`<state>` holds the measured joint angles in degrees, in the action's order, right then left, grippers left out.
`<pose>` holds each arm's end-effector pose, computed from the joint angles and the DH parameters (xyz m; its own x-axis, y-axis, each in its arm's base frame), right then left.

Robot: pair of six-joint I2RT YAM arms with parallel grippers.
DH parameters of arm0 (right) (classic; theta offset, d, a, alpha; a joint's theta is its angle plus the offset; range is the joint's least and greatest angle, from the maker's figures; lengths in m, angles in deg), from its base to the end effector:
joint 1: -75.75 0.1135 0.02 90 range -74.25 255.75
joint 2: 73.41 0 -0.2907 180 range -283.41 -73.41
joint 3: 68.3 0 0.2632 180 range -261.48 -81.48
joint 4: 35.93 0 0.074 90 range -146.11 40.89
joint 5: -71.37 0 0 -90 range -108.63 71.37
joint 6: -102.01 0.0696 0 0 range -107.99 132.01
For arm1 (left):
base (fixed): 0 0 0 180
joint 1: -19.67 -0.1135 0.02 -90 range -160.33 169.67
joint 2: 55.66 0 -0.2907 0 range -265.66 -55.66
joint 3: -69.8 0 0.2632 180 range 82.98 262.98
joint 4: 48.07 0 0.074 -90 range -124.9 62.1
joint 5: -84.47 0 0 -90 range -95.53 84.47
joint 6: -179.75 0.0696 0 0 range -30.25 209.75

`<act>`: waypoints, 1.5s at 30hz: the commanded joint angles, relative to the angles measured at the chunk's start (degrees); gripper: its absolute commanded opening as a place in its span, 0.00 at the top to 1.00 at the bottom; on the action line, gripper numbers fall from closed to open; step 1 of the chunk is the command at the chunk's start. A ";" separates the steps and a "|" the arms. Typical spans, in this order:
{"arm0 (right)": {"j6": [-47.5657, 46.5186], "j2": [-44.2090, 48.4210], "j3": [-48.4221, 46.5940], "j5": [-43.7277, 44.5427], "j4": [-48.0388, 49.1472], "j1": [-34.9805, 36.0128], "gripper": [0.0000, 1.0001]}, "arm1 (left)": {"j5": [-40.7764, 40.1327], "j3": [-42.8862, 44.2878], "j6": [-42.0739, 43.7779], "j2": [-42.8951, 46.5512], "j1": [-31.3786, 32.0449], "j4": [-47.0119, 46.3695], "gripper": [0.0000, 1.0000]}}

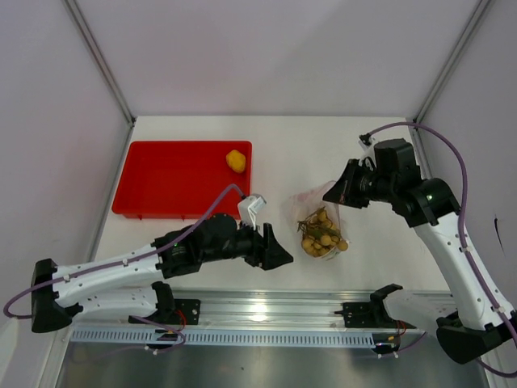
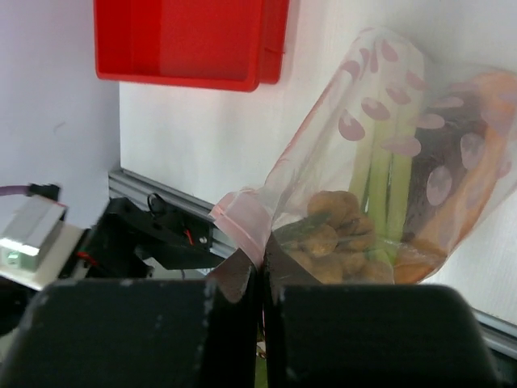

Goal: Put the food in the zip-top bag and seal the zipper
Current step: Adjust the zipper food storage bag at the center of the board.

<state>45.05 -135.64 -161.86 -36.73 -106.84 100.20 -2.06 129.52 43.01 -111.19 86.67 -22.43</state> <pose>0.1890 0.1097 0.4183 -0.8196 0.1967 -0.5382 -0.1963 0.7861 0.5862 0.0944 -0.2332 0.3199 -0.7831 -0.0156 -0.6217 0.5407 0.4769 -0.6930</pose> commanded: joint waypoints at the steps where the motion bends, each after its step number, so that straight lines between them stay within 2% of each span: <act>1: 6.77 4.13 0.22 4.12 5.35 0.25 1.00 | -10.12 -1.72 -8.71 2.44 3.12 -6.23 0.23; 6: 9.94 5.02 1.89 8.96 6.49 0.69 1.00 | -18.22 1.53 -11.00 1.22 8.58 -2.02 0.14; 13: 12.93 5.64 2.50 16.35 8.51 4.46 1.00 | -22.27 3.55 -18.38 -1.42 9.02 -0.78 0.03; 20: 13.81 5.02 3.91 21.27 10.71 8.33 1.00 | -24.38 10.31 -22.51 -7.66 8.85 5.54 0.02; 23: 13.72 4.67 3.74 22.33 11.15 9.56 1.00 | -25.08 10.23 -24.62 -8.63 8.23 6.07 0.03; 37: 12.14 5.02 3.04 25.31 11.24 11.59 1.00 | -25.61 8.74 -30.34 -10.74 6.56 6.43 0.23; 43: 12.49 4.67 2.86 27.77 11.33 13.17 1.00 | -25.96 9.44 -29.73 -13.02 6.65 6.34 0.40; 44: 12.66 4.50 2.86 27.95 11.33 13.26 1.00 | -26.05 10.05 -29.38 -13.38 6.56 6.25 0.47; 45: 12.75 4.06 3.03 28.21 11.42 13.61 1.00 | -26.05 10.32 -29.02 -13.64 6.56 6.43 0.50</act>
<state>57.42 -131.45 -157.33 -11.29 -99.76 113.01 -26.48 137.72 13.92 -123.89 93.40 -15.48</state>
